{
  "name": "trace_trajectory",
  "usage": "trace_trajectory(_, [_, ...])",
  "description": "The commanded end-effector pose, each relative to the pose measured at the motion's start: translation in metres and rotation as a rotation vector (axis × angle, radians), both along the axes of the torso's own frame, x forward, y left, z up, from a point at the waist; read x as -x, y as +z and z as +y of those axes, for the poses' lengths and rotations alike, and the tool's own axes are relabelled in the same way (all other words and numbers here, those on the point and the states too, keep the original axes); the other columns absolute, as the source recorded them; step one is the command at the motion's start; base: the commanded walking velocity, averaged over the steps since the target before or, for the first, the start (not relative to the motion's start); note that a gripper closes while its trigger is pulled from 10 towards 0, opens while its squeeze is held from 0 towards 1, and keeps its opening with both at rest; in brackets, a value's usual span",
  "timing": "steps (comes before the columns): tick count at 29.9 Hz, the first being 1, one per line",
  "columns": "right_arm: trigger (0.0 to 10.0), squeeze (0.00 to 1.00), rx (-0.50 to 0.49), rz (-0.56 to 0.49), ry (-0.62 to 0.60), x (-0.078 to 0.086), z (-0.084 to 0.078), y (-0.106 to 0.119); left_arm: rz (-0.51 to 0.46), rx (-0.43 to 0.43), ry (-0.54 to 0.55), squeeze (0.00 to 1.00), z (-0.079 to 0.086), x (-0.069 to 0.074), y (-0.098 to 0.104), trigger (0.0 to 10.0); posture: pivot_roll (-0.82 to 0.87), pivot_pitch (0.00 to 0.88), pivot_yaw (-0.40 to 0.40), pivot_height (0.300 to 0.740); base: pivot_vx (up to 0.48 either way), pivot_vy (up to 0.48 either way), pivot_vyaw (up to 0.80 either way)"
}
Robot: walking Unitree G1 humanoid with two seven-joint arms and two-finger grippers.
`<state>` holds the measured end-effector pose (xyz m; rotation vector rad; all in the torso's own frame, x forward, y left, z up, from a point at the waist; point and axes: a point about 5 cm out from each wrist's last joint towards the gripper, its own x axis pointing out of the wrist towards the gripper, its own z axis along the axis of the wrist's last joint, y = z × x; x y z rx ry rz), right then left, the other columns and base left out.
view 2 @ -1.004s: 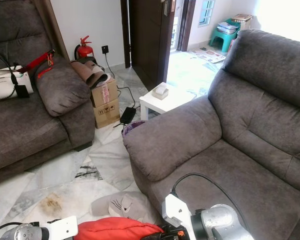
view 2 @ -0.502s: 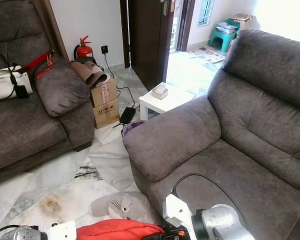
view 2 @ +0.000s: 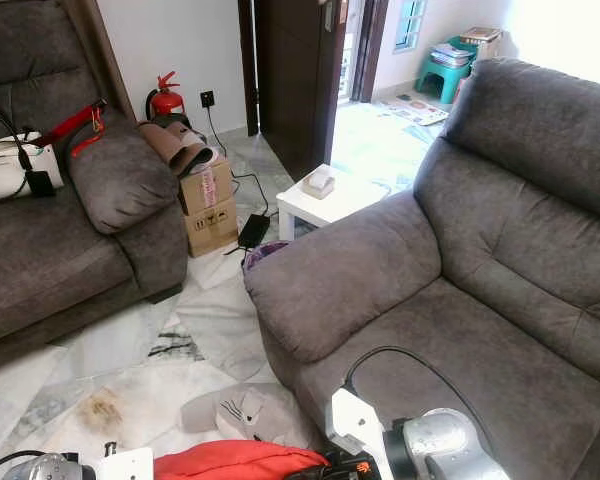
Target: Move the pillow to the sofa from floor
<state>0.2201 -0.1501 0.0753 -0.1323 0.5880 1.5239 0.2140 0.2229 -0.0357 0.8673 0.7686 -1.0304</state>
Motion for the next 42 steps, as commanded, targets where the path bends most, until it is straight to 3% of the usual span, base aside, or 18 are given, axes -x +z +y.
trace_trajectory(1, [10.0,0.0,-0.06,-0.061,0.039,-0.001,0.007,0.015,-0.009,-0.011,-0.018,0.0,0.002,0.001,0.001,0.0,0.04,0.085,-0.027,0.74,0.0,0.0,0.0])
trace_trajectory(10, [10.0,0.0,-0.062,-0.058,0.035,-0.001,0.008,0.013,-0.08,0.002,-0.014,0.0,-0.004,-0.006,0.004,0.0,0.04,0.085,-0.027,0.74,0.0,0.0,0.0])
trace_trajectory(15, [10.0,0.0,-0.062,-0.064,0.031,-0.001,0.009,0.012,-0.123,0.064,0.035,0.0,-0.009,-0.012,0.009,0.0,0.04,0.088,-0.023,0.74,0.0,0.0,0.0])
trace_trajectory(18, [10.0,0.0,-0.064,-0.06,0.023,-0.001,0.009,0.01,-0.193,0.115,0.104,0.0,-0.011,-0.024,0.018,0.0,0.04,0.089,-0.022,0.74,0.0,0.0,0.0])
trace_trajectory(19, [10.0,0.0,-0.068,-0.066,0.0,-0.003,0.009,0.007,-0.278,0.173,0.18,0.0,-0.014,-0.036,0.028,0.0,0.04,0.089,-0.022,0.74,0.0,0.0,0.0])
trace_trajectory(23, [10.0,0.0,-0.086,-0.11,-0.089,-0.011,0.01,0.004,-0.451,0.264,0.335,0.0,-0.015,-0.055,0.048,0.0,0.05,0.088,-0.016,0.74,0.0,0.0,0.0])
trace_trajectory(24, [10.0,0.0,-0.086,-0.11,-0.089,-0.011,0.01,0.004,-0.451,0.264,0.335,0.0,-0.015,-0.055,0.048,0.0,0.05,0.088,-0.016,0.74,0.0,0.0,0.0])
trace_trajectory(25, [10.0,0.0,-0.101,-0.155,-0.182,-0.02,0.01,0.0,-0.57,0.354,0.513,0.0,-0.013,-0.068,0.062,0.0,0.05,0.088,-0.014,0.74,0.0,0.0,0.0])
trace_trajectory(27, [10.0,0.0,-0.116,-0.191,-0.288,-0.028,0.009,-0.003,-0.636,0.453,0.664,0.0,-0.012,-0.075,0.073,0.0,0.05,0.088,-0.014,0.74,0.0,0.0,0.0])
trace_trajectory(28, [10.0,0.0,-0.126,-0.209,-0.398,-0.036,0.007,-0.006,-0.661,0.536,0.749,0.0,-0.014,-0.078,0.08,10.0,0.05,0.088,-0.014,0.74,0.0,0.0,0.0])
trace_trajectory(29, [10.0,0.0,-0.122,-0.231,-0.503,-0.043,0.005,-0.01,-0.681,0.611,0.806,0.0,-0.017,-0.079,0.086,10.0,0.05,0.084,-0.01,0.74,0.0,0.0,0.0])
trace_trajectory(30, [10.0,0.0,-0.122,-0.231,-0.503,-0.043,0.005,-0.01,-0.681,0.611,0.806,0.0,-0.017,-0.079,0.086,10.0,0.05,0.084,-0.01,0.74,0.0,0.0,0.0])
trace_trajectory(31, [10.0,0.0,-0.093,-0.229,-0.616,-0.049,0.002,-0.016,-0.696,0.677,0.857,0.0,-0.019,-0.079,0.09,10.0,0.05,0.084,-0.01,0.74,0.0,0.0,0.0])
trace_trajectory(33, [10.0,0.0,-0.071,-0.247,-0.713,-0.055,-0.001,-0.021,-0.715,0.719,0.892,0.0,-0.022,-0.078,0.093,10.0,0.05,0.08,-0.006,0.74,0.0,0.0,0.0])
trace_trajectory(34, [10.0,0.0,-0.083,-0.229,-0.837,-0.059,-0.004,-0.024,-0.736,0.745,0.926,0.0,-0.024,-0.077,0.096,10.0,0.05,0.079,-0.004,0.74,0.0,0.0,0.0])
trace_trajectory(42, [10.0,0.0,-0.203,-0.243,-1.069,-0.068,0.002,-0.018,-0.782,0.785,1.011,0.0,-0.03,-0.069,0.099,10.0,0.05,0.062,-0.002,0.74,0.0,0.0,0.0])
